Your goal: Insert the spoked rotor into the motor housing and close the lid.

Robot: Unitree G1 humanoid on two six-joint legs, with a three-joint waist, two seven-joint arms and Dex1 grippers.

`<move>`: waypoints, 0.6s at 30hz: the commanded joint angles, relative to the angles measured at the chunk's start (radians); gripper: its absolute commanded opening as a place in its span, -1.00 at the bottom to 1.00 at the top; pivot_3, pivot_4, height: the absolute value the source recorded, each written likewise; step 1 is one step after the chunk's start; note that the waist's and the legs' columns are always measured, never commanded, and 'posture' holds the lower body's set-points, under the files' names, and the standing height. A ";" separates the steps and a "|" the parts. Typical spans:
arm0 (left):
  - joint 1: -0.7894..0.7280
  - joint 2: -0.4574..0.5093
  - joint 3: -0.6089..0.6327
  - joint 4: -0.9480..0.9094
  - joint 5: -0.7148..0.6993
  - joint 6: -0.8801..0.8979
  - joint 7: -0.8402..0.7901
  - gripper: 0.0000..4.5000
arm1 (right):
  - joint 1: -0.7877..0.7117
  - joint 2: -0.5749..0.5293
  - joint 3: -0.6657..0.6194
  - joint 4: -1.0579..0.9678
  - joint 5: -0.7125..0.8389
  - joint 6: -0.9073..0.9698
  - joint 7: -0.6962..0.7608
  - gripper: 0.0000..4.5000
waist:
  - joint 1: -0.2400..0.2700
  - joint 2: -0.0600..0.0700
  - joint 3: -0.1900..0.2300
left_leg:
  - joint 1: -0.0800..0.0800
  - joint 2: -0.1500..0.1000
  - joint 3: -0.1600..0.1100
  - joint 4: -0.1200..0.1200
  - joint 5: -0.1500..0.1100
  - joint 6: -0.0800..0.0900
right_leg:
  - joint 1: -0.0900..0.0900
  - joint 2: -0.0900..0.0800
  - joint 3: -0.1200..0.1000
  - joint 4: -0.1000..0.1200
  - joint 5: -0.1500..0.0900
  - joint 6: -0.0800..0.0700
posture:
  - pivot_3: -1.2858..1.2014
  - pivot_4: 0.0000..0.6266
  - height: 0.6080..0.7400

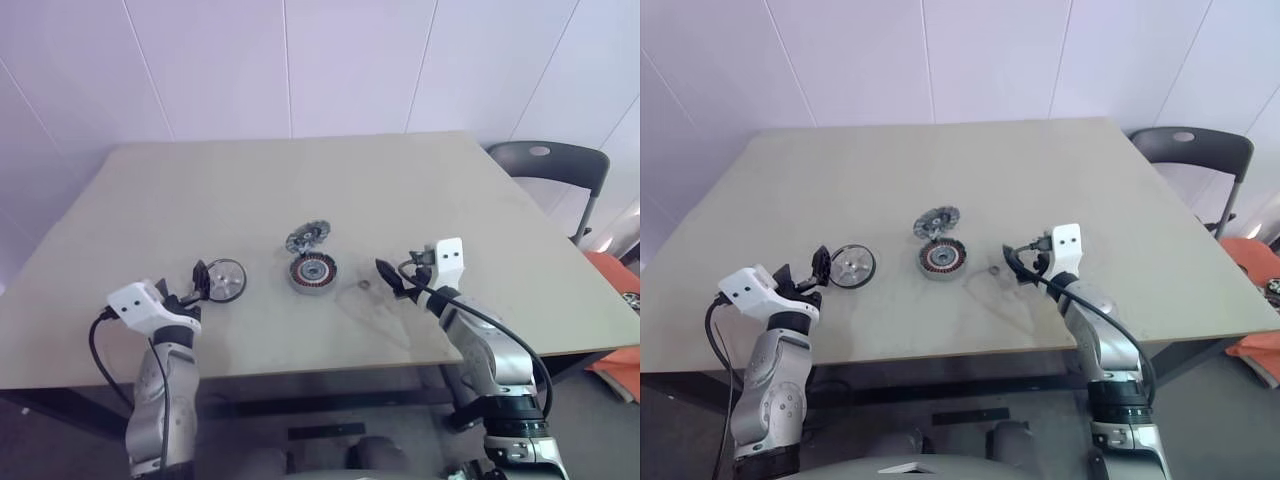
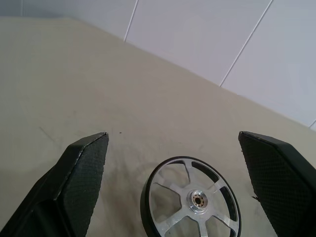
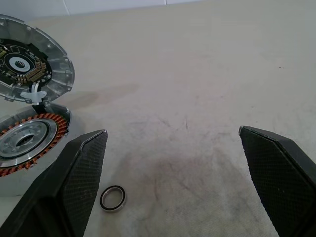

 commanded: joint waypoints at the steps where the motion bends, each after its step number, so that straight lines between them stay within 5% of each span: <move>1: -0.031 0.017 0.011 -0.027 -0.008 0.000 -0.010 1.00 | -0.021 0.005 -0.008 -0.019 0.007 -0.010 -0.006 0.99 | 0.000 0.000 0.000 | 0.000 0.000 0.000 0.000 0.000 0.000 | 0.000 0.000 0.000 0.000 0.000 0.000 | 0.03 -1.00 1.00; 18: -0.108 0.060 -0.007 0.046 -0.015 0.064 -0.076 1.00 | 0.063 0.013 -0.061 -0.104 0.015 -0.021 -0.059 0.99 | -0.001 0.000 0.000 | 0.000 0.000 0.000 0.000 0.000 0.000 | 0.000 0.000 0.000 0.000 0.000 0.000 | 0.03 -1.00 1.00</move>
